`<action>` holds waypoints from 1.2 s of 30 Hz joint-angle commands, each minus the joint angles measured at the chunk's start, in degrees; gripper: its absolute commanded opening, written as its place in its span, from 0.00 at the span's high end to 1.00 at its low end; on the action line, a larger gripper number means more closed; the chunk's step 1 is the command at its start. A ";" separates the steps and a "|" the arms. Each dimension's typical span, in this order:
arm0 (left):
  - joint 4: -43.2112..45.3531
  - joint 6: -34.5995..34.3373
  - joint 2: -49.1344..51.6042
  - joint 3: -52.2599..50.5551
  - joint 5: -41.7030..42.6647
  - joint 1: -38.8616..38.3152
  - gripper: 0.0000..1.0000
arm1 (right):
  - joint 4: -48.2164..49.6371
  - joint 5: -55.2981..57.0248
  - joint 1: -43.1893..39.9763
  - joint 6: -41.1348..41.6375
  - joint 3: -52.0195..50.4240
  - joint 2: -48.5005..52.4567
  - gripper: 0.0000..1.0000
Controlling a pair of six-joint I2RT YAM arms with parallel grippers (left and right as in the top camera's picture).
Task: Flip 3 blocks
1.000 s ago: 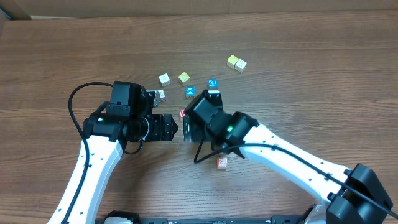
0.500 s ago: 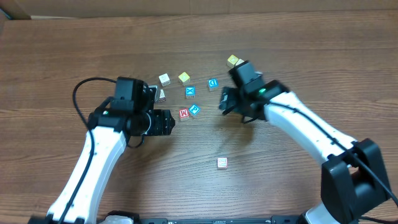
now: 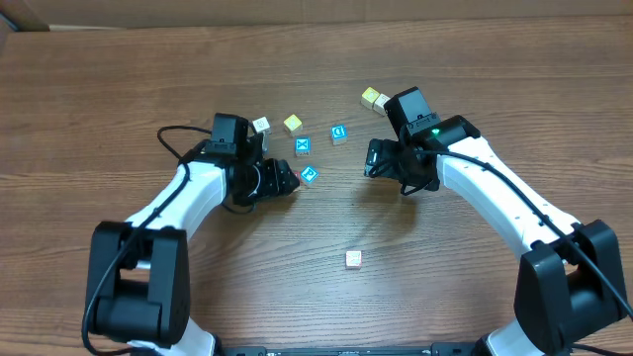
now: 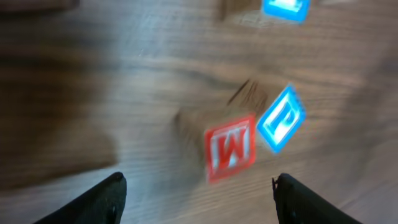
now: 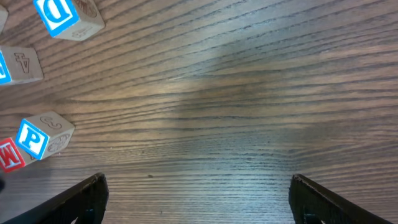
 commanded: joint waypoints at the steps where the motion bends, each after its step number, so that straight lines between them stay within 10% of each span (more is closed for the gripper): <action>1: 3.10 -4.81 0.70 -0.42 3.34 -0.26 0.30 | 0.07 -0.33 0.09 -2.08 1.64 -4.46 0.07; 8: 6.69 -8.39 0.85 -0.42 1.95 -2.25 0.40 | -1.55 -0.33 0.09 -2.86 1.64 -9.92 0.06; 27: 2.93 -16.92 0.85 -0.42 -7.45 -5.51 0.25 | -8.28 -3.28 0.11 -3.52 1.64 -12.09 0.06; 36: 1.22 -24.06 0.87 -0.42 -11.32 -5.51 0.37 | -8.52 -4.46 0.11 -3.50 1.64 -12.09 0.06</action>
